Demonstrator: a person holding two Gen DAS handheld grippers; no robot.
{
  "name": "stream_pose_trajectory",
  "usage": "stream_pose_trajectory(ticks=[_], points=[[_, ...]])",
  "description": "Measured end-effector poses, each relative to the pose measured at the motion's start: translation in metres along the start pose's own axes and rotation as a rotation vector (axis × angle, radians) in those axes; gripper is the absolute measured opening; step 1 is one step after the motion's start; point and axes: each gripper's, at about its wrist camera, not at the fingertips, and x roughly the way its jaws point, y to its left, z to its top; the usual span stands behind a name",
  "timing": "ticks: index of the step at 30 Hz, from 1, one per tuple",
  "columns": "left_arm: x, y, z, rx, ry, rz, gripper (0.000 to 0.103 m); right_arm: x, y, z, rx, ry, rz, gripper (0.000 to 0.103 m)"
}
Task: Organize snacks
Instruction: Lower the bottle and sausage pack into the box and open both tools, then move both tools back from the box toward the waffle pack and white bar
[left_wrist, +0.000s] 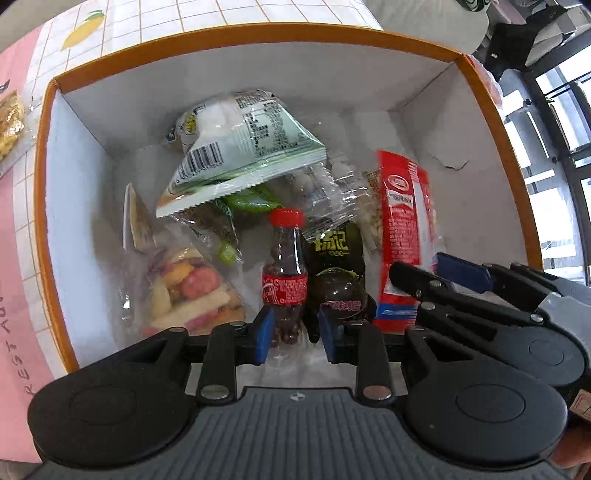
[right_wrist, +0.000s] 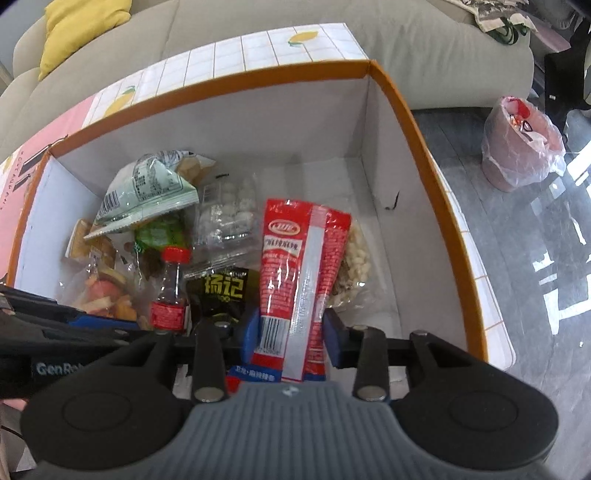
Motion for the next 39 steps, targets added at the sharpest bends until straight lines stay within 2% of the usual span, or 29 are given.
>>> stream_pose_trajectory(ticks=[2, 3, 7, 9, 12, 18, 28, 32, 39], points=[[-0.003, 0.000, -0.001, 0.012, -0.006, 0.012, 0.044, 0.002, 0.001, 0.000, 0.001, 0.011, -0.007, 0.041], [-0.004, 0.000, -0.002, 0.017, -0.006, 0.010, 0.047, 0.001, 0.000, -0.001, 0.001, 0.012, -0.011, 0.048], [-0.014, 0.002, -0.006, 0.018, -0.017, 0.005, 0.050, -0.004, 0.003, -0.002, -0.005, 0.005, -0.034, 0.058], [-0.022, 0.006, -0.009, 0.010, -0.026, -0.017, 0.060, -0.008, 0.004, -0.002, -0.004, 0.000, -0.054, 0.066], [-0.037, 0.008, -0.012, 0.005, -0.056, -0.034, 0.068, -0.018, 0.003, -0.004, 0.002, -0.025, -0.058, 0.074], [-0.076, 0.015, -0.025, 0.040, -0.181, -0.006, 0.069, -0.045, 0.011, -0.013, 0.009, -0.100, -0.071, 0.074], [-0.147, 0.053, -0.073, 0.090, -0.498, 0.118, 0.075, -0.104, 0.056, -0.036, 0.077, -0.376, -0.011, 0.076], [-0.167, 0.083, -0.094, 0.056, -0.563, 0.149, 0.075, -0.117, 0.083, -0.044, 0.077, -0.441, 0.009, 0.076], [-0.186, 0.142, -0.122, -0.048, -0.620, 0.212, 0.075, -0.122, 0.138, -0.054, 0.032, -0.485, 0.074, 0.076]])
